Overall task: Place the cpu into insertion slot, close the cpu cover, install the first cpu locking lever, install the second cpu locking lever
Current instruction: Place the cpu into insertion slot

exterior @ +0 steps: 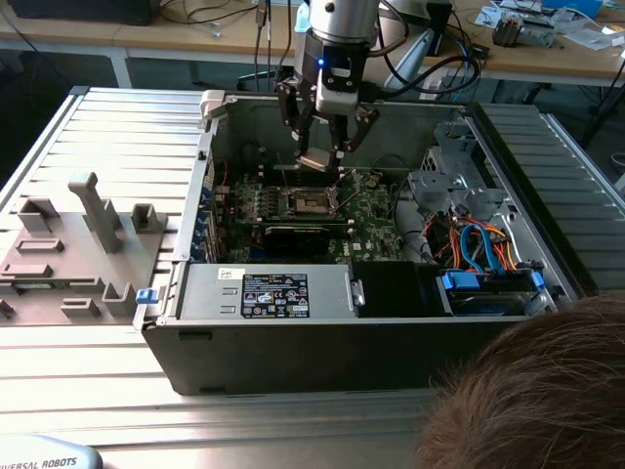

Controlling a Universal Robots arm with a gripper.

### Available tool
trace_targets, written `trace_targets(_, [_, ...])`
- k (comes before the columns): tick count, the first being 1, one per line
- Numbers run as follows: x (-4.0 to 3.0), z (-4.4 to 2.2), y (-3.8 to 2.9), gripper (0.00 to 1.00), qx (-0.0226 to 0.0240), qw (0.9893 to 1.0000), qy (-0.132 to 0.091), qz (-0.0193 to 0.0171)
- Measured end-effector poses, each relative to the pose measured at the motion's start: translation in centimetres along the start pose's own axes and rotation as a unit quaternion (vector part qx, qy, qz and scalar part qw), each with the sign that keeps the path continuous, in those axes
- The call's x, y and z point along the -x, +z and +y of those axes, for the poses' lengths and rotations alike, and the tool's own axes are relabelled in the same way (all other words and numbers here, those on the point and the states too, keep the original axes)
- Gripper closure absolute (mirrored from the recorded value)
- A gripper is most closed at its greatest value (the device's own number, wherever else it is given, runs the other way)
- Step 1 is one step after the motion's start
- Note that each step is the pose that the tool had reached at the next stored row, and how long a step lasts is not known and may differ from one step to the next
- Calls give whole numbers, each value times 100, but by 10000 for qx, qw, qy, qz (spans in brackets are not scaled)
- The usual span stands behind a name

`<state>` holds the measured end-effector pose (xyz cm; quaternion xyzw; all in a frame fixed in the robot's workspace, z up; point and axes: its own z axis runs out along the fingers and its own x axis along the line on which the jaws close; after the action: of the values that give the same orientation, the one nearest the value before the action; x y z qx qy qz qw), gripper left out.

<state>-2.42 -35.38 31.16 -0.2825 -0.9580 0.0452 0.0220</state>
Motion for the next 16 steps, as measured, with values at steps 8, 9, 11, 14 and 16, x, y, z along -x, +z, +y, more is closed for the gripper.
trace_targets(8, [0, 0, 4, 45, 1, 10000, 43, 4])
trace_targets(9, [0, 0, 4, 45, 1, 10000, 47, 5])
trace_targets(11, [0, 0, 4, 45, 1, 10000, 54, 5])
trace_targets(14, [0, 1, 5, 45, 1, 10000, 68, 7])
trace_targets(16, [0, 1, 7, 45, 2, 10000, 77, 8])
